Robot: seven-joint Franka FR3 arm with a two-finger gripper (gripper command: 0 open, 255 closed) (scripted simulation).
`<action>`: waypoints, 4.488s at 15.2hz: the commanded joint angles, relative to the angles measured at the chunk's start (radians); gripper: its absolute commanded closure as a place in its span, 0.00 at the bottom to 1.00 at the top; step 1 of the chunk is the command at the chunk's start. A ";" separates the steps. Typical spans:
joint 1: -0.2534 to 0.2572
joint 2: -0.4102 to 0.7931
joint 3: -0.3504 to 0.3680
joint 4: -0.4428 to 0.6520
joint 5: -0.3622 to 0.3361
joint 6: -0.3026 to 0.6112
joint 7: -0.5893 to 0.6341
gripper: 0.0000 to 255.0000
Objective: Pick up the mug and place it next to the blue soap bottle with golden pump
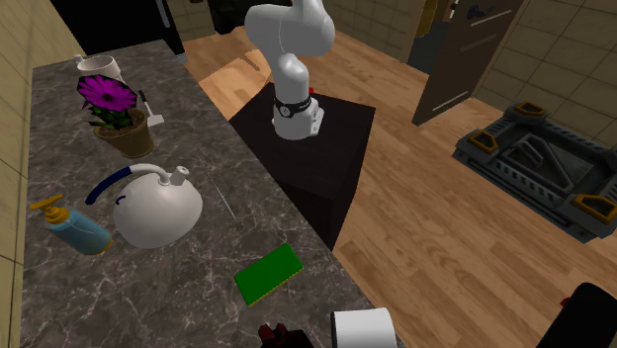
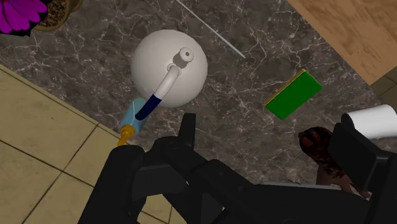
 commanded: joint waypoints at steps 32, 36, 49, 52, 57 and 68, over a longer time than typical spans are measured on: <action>0.262 0.989 0.564 0.543 -0.674 0.101 0.178 0.00; 0.344 1.132 0.576 0.624 -0.802 0.060 0.187 0.00; 0.620 1.553 0.519 0.866 -1.133 -0.018 0.120 0.00; 0.677 1.642 0.497 0.916 -1.195 -0.021 0.093 0.00; 0.738 1.756 0.464 0.974 -1.270 -0.009 0.058 0.00; 0.702 1.771 0.445 0.957 -1.293 0.041 0.065 0.00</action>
